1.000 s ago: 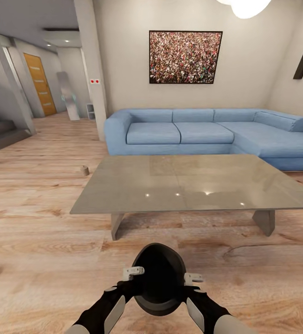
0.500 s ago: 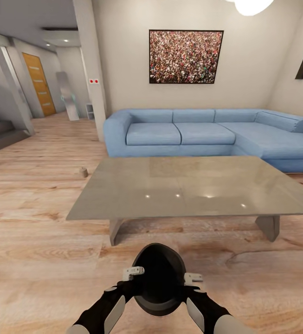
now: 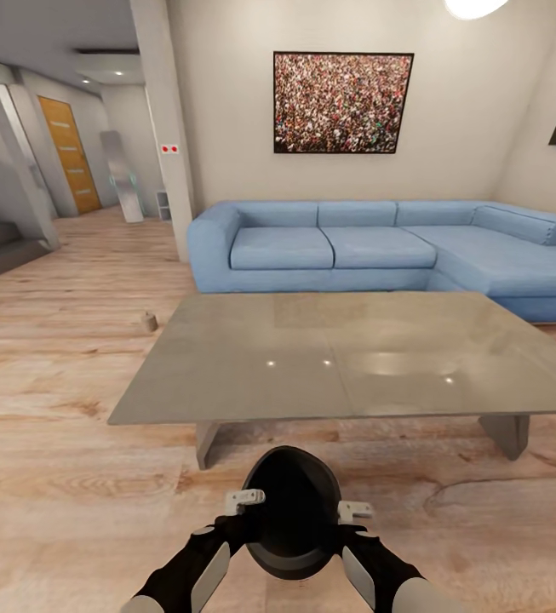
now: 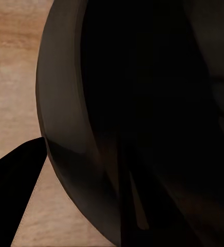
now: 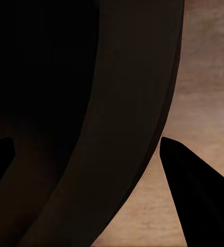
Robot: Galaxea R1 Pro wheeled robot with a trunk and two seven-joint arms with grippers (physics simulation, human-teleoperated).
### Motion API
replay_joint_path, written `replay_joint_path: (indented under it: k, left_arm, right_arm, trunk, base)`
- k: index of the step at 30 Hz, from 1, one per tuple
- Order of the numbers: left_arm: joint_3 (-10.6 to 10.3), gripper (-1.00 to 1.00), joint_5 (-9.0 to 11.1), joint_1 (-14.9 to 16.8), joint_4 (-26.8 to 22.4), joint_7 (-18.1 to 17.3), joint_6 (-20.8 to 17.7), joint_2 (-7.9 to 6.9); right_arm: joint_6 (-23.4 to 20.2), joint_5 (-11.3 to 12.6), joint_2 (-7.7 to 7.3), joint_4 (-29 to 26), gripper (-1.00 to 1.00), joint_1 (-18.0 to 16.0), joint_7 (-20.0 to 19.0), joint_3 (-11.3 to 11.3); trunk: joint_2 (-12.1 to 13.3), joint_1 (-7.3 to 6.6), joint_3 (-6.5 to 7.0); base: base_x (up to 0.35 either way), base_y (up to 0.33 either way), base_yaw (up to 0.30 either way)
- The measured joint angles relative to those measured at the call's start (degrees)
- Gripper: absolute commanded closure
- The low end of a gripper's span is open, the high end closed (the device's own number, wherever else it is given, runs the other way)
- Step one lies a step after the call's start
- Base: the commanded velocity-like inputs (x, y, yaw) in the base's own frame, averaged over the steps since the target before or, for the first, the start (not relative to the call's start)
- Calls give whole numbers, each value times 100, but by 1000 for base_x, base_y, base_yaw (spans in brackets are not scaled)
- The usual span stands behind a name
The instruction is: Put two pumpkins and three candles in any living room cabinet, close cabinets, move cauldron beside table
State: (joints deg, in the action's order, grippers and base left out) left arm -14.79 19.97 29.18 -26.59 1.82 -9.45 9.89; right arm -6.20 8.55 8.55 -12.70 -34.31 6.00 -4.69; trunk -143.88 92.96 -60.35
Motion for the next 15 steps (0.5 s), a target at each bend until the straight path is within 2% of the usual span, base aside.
replay_joint_path:
  k: [6, 15]
  left_arm:
    - [1, 100, -2, 1, -1, 0, 0, 0]
    - [-1, 100, 2, -1, 2, 0, 0, 0]
  right_arm:
    - [0, 0, 0, -4, 100, 0, 0, 0]
    - [0, -1, 0, 3, 100, 0, -1, 1]
  trunk:
    - [0, 0, 0]
    - [0, 2, 0]
  base:
    - [169, 0, 0]
    - [29, 0, 0]
